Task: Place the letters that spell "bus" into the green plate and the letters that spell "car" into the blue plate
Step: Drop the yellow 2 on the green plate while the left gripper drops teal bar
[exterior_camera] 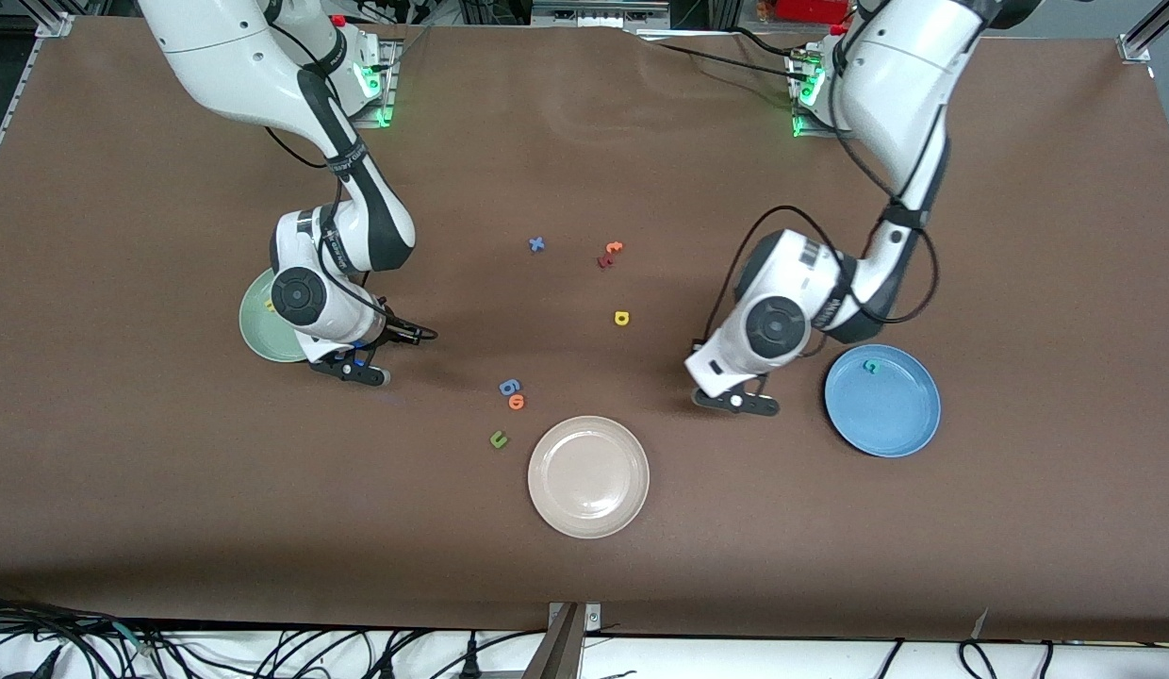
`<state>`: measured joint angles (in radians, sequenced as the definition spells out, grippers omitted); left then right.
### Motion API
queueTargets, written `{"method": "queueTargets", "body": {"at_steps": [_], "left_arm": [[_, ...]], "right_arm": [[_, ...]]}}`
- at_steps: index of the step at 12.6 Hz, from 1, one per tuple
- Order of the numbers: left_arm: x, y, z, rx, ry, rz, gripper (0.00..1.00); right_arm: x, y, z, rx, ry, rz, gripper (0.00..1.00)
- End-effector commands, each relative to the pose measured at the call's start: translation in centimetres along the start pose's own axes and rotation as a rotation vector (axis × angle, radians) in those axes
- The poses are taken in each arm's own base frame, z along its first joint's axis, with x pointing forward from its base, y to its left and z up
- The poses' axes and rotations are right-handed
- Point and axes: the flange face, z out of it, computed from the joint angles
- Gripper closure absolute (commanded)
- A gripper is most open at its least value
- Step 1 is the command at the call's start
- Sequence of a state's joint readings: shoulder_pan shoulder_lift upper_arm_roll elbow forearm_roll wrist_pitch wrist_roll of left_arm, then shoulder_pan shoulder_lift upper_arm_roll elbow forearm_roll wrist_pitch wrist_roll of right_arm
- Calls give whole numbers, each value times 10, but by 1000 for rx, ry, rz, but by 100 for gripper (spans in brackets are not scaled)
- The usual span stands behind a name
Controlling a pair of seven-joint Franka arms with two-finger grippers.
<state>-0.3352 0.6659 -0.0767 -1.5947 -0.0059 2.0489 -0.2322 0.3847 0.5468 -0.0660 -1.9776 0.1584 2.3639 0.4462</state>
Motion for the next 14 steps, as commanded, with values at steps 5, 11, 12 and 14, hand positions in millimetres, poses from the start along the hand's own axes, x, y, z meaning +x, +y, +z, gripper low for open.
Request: {"method": "queueTargets", "body": {"at_steps": [5, 11, 12, 14], "left_arm": [[1, -135, -44, -50, -77, 174, 100], [1, -206, -50, 28, -135, 275, 100], [0, -215, -48, 39, -141, 278, 100], [0, -235, -39, 53, -159, 268, 94]], "right_arm": [[4, 24, -55, -8, -36, 26, 92], [10, 124, -59, -77, -202, 36, 92], [4, 138, -46, -82, -230, 29, 92], [-6, 154, -27, -88, -265, 30, 92]]}}
